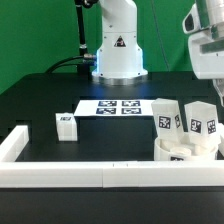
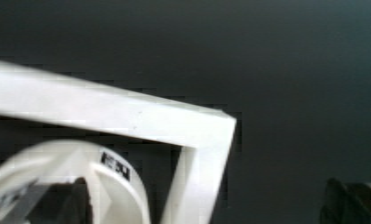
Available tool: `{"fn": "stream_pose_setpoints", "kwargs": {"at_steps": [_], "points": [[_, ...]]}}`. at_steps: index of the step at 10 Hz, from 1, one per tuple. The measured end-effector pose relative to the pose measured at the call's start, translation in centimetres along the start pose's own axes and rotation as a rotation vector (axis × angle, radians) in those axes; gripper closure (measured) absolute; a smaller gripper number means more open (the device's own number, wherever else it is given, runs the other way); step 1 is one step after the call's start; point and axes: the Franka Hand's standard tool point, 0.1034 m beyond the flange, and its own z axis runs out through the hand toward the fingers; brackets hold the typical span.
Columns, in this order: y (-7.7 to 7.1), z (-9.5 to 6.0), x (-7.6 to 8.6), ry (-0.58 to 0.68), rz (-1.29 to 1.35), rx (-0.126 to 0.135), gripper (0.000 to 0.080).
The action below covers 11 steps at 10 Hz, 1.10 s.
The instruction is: Assemble stool
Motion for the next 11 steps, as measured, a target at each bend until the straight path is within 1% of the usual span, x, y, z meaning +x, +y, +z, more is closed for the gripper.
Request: {"fn": "stream_pose_setpoints", "kwargs": {"at_steps": [1,2,3,4,5,6,7,8,9,10,11], "points": [[-0.3,-1.2,0.2,-0.016,-0.166,-0.014,0.015],[-0.3,-1.8,0.8,-0.015,-0.361,-0.016,0.015],[-0.2,-1.8,1.4,-0.007,-0.476,-0.005,0.015],[0.1,-1.6,2.3,0.048,-0.503,0.026,0.015],[0.5,-1.4,2.3,0.05,-0.576,0.007,0.015],[0.4,-1.5,2.4,0.055,-0.617,0.005,0.015],[0.5,-1.5,2.6,0.06,-0.7,-0.003,0.015],[0.6,-1.6,2.7,0.066,-0.829,-0.024,0.015],[0.7,-1.7,2.5,0.075,-1.045,-0.071,0.015],[1.3,-1.7,2.5,0.042,-1.262,-0.129,0.015],[2.1,-1.5,2.5,0.003,-1.39,-0.166,0.015]]}}
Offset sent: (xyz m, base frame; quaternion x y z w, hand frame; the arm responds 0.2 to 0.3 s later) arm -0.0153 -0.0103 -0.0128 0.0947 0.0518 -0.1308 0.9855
